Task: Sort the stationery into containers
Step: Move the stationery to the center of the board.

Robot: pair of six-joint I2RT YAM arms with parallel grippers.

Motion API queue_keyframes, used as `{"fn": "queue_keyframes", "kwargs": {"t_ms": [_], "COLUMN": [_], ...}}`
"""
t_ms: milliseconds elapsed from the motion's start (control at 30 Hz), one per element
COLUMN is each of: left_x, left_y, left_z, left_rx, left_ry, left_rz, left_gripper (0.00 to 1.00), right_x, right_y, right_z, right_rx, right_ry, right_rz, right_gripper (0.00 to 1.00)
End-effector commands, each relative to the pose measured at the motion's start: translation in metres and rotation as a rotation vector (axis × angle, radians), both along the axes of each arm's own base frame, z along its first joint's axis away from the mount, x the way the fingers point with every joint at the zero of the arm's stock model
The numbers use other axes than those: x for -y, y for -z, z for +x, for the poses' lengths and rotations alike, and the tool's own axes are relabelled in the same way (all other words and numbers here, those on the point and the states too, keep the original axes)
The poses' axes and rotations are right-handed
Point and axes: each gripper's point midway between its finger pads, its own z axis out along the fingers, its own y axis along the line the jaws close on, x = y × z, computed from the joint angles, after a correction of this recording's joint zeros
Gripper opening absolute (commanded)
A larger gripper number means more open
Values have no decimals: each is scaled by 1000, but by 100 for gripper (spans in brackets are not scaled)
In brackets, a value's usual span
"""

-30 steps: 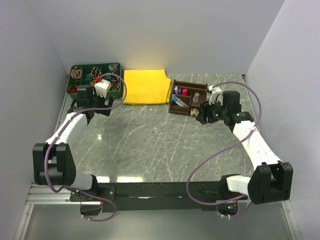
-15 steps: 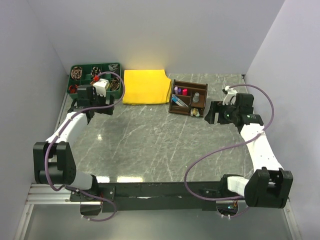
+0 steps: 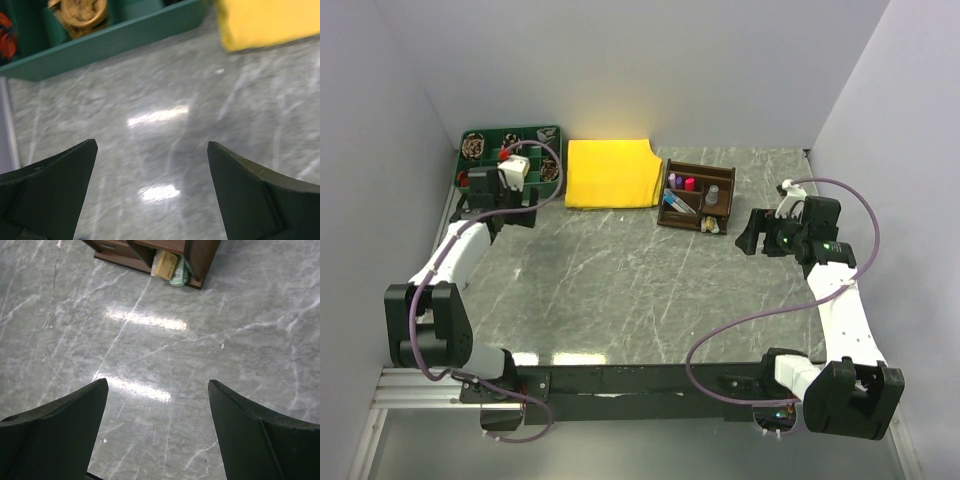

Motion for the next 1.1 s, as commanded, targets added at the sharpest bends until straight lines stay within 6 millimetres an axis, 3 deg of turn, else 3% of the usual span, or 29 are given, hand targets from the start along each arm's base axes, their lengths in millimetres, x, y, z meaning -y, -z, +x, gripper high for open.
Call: {"fn": "queue_keyframes", "kwargs": {"t_ms": [0, 33, 67, 100, 133, 167, 200, 233, 267, 300, 400, 433, 467, 500, 567, 700, 900, 1033, 1067], "left_x": [-54, -57, -77, -70, -71, -96, -92, -87, -99, -98, -89, -100, -98, -103, -110, -116, -146, -161, -175], "left_y": [-14, -13, -25, -21, -6, -30, -17, -5, -24, -7, -4, 5, 30, 29, 47, 51, 52, 51, 52], "left_z": [-5, -6, -4, -2, -23, -18, -18, -47, -35, -40, -56, -66, -75, -81, -93, -92, -98, -122, -129], "left_rx": [-4, -17, -10, -18, -121, -86, -110, -229, -189, -255, -280, -355, -369, -379, -413, -448, -538, -544, -510], "left_ry": [-38, 12, 101, 244, 335, 463, 589, 683, 804, 885, 1114, 1171, 1297, 1333, 1447, 1509, 1551, 1656, 1709], "left_rz": [110, 116, 202, 178, 163, 290, 249, 187, 309, 277, 363, 462, 551, 636, 730, 714, 745, 728, 757], "left_gripper": [99, 99, 99, 100, 99, 99, 99, 99, 99, 99, 100, 99, 99, 99, 100, 100, 95, 93, 96], "right_x": [-9, -10, -12, -14, -15, -15, -17, -17, -18, -21, -24, -26, -27, -27, -29, -30, -29, -27, -28], "right_y": [-21, -22, -24, -24, -23, -22, -19, -18, -17, -15, -14, -13, -11, -9, -7, -10, -13, -18, -21], "right_z": [2, 2, 2, 2, 2, 3, 4, 4, 5, 7, 10, 10, 9, 10, 9, 9, 8, 15, 15], "right_rx": [70, 76, 83, 81, 75, 68, 55, 51, 48, 42, 41, 38, 34, 28, 21, 25, 10, -7, -22], "right_ry": [-51, -56, -71, -77, -81, -81, -92, -97, -101, -114, -127, -137, -139, -140, -145, -143, -137, -108, -89], "right_rz": [30, 32, 42, 47, 53, 57, 67, 72, 76, 90, 105, 112, 116, 120, 128, 127, 126, 128, 144], "right_gripper": [88, 88, 88, 88, 88, 88, 88, 87, 87, 87, 86, 86, 86, 86, 85, 85, 85, 84, 84]}}
